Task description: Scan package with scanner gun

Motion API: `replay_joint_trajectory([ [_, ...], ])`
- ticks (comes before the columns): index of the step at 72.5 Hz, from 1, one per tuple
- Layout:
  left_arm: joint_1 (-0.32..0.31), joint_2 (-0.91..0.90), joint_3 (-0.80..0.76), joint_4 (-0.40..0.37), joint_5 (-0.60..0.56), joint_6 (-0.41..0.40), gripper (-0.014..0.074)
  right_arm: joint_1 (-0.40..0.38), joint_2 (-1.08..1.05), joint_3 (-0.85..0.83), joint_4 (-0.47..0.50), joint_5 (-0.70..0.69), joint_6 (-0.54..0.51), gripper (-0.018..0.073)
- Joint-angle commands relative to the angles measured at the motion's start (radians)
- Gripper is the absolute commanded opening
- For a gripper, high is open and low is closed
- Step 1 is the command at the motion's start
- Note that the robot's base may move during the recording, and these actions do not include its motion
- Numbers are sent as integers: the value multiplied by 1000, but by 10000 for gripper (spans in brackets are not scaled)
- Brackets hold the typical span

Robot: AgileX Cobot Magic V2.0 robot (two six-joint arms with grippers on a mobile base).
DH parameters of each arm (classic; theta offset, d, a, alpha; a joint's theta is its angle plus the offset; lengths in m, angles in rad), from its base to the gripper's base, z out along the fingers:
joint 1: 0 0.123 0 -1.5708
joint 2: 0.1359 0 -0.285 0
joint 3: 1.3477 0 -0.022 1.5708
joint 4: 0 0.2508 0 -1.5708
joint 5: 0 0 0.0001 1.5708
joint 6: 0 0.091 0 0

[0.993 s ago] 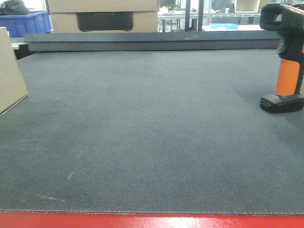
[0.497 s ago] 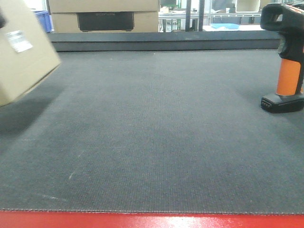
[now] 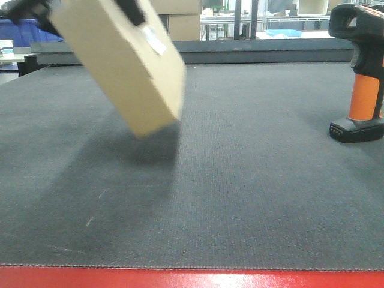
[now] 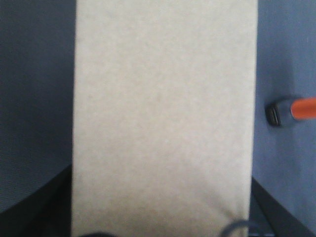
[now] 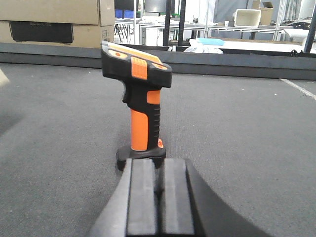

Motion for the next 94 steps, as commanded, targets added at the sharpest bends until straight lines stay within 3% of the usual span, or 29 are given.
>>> replay_joint_trajectory([
  [1,-35,21,1,-52,-34,-12,-111,-5,-2,-1,1,-14,-7,-169],
  [12,-48,50,1,-100,-70,-12,-111,-5,-2,-1,-2,-16,-7,-168],
  [31,-48,57,1,-92,-72,-12,-111,-5,-2,-1,-2,-38,-7,-168],
  [46,-48,57,1,-82,-64,-10,-111,-5,-2,-1,45,-289,-7,-168],
  [65,-48,57,1,-82,-64,-6,-111,-5,63,-215,72,-57,-7,-168],
  [86,-48,57,1,-82,-66,-4,-111,-5,380,-434,68,-29,-7,-168],
  [94,-48,57,1,-82,-66,-4,-111,-5,472,-491,68,-89,-7,-168],
])
